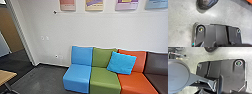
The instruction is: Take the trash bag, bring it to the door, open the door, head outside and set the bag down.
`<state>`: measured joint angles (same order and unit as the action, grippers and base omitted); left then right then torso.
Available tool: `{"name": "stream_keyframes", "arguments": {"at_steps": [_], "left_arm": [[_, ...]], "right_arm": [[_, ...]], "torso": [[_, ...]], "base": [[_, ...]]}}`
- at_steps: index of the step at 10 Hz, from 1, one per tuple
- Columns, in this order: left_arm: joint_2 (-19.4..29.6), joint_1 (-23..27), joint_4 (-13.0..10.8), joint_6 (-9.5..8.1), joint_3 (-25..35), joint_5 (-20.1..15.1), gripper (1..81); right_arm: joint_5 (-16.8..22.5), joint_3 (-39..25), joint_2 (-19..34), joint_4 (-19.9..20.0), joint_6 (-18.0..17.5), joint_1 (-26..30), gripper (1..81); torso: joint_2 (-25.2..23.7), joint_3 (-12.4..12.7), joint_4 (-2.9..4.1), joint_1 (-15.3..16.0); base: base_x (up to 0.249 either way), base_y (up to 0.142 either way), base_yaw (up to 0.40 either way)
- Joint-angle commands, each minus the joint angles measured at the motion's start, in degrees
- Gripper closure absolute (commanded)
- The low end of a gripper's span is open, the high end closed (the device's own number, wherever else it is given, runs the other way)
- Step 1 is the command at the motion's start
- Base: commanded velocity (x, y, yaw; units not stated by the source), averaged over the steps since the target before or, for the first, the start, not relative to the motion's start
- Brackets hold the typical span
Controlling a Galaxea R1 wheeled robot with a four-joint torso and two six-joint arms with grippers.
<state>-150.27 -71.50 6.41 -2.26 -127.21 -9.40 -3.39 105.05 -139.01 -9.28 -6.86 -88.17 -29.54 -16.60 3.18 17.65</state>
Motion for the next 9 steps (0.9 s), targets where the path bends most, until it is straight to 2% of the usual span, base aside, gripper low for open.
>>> {"name": "stream_keyframes", "arguments": {"at_steps": [1, 4, 6, 9], "left_arm": [[2.87, 7.82, 2.36, -0.12, 0.2, -6.6, 1.0], [3.31, 11.41, 5.19, -0.12, -0.15, -8.61, 1.0], [3.22, 13.17, 5.45, -0.12, -0.15, -9.84, 1.0], [2.6, 13.71, 5.37, -0.03, -0.15, -10.9, 1.0]], "right_arm": [[2.86, -5.29, 5.72, 2.07, -0.08, 2.78, 1.0], [2.86, -8.64, 9.33, 2.68, -0.17, 3.65, 1.0], [2.86, -11.01, 11.97, 3.65, -0.17, 5.06, 1.0], [2.95, -18.81, 19.69, 6.81, 0.01, 10.94, 1.0]], "torso": [[-5.45, 0.0, 0.0, 3.51], [-11.92, 0.0, 0.0, 7.56], [-16.03, 0.0, 0.0, 10.18], [-22.25, 0.0, 0.0, 14.07]], "base": [[0.0, 0.0, 0.0], [0.0, 0.0, 0.0], [0.0, 0.0, 0.0], [0.0, 0.0, 0.0]]}}
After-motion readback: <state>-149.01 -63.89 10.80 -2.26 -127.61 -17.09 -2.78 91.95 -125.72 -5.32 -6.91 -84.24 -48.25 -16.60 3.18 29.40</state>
